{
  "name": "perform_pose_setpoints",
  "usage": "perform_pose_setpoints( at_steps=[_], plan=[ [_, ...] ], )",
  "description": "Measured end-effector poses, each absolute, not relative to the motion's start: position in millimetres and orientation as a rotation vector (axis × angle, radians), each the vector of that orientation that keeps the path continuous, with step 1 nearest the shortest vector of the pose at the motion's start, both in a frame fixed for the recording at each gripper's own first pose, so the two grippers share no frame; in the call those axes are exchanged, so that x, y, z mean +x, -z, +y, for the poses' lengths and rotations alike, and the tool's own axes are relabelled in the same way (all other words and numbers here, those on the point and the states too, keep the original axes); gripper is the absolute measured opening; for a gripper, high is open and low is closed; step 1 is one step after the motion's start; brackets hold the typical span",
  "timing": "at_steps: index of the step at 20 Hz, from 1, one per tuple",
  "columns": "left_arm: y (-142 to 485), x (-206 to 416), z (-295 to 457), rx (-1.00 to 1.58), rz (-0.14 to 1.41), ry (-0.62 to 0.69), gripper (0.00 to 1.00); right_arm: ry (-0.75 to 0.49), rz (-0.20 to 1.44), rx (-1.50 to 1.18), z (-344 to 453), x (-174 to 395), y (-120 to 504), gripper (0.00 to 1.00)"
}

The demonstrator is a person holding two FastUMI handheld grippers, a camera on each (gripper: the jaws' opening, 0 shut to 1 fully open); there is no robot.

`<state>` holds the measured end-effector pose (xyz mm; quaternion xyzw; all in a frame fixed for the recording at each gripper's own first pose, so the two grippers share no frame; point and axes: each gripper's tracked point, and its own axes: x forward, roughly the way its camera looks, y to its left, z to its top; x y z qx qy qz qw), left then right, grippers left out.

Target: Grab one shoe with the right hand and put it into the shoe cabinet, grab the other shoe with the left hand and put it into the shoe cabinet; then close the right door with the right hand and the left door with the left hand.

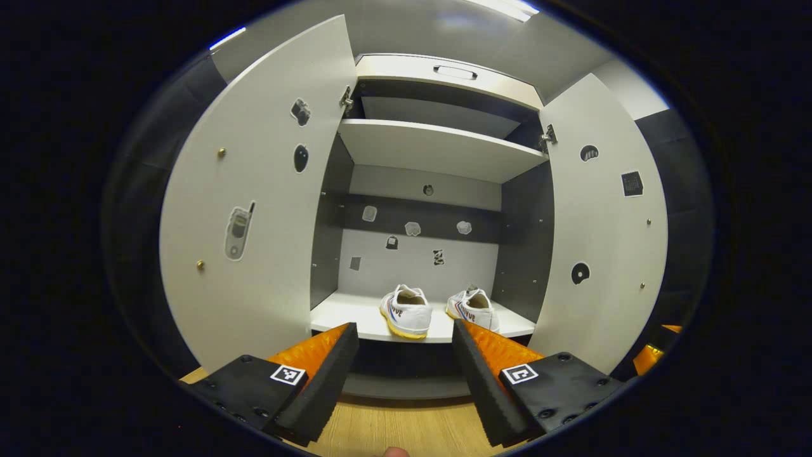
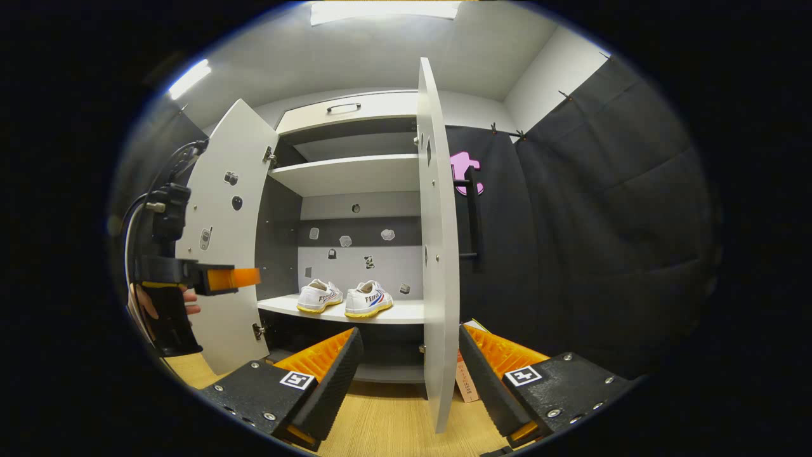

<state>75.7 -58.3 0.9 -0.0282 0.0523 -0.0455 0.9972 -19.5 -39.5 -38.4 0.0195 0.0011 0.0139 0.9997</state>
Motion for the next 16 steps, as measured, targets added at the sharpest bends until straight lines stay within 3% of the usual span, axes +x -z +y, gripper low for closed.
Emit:
perform_pose_setpoints(
  at_steps=[5, 10, 11, 16],
  plan=[
    [16, 39, -43, -0.014, 0.078, 0.057, 0.99, -0.033, -0.016, 0.04, -42, -16, 27, 0.93],
    [16, 12, -49, 0.019, 0.04, 0.072, 0.94, 0.08, -0.163, -0.023, -133, 13, -72, 0.98],
    [16, 9, -52, 0.016, 0.04, 0.079, 0.97, 0.102, -0.167, -0.052, -151, 22, -86, 0.94],
    [16, 5, -56, 0.001, 0.041, 0.096, 0.97, 0.138, -0.119, -0.088, -199, 70, -107, 0.94]
  ],
)
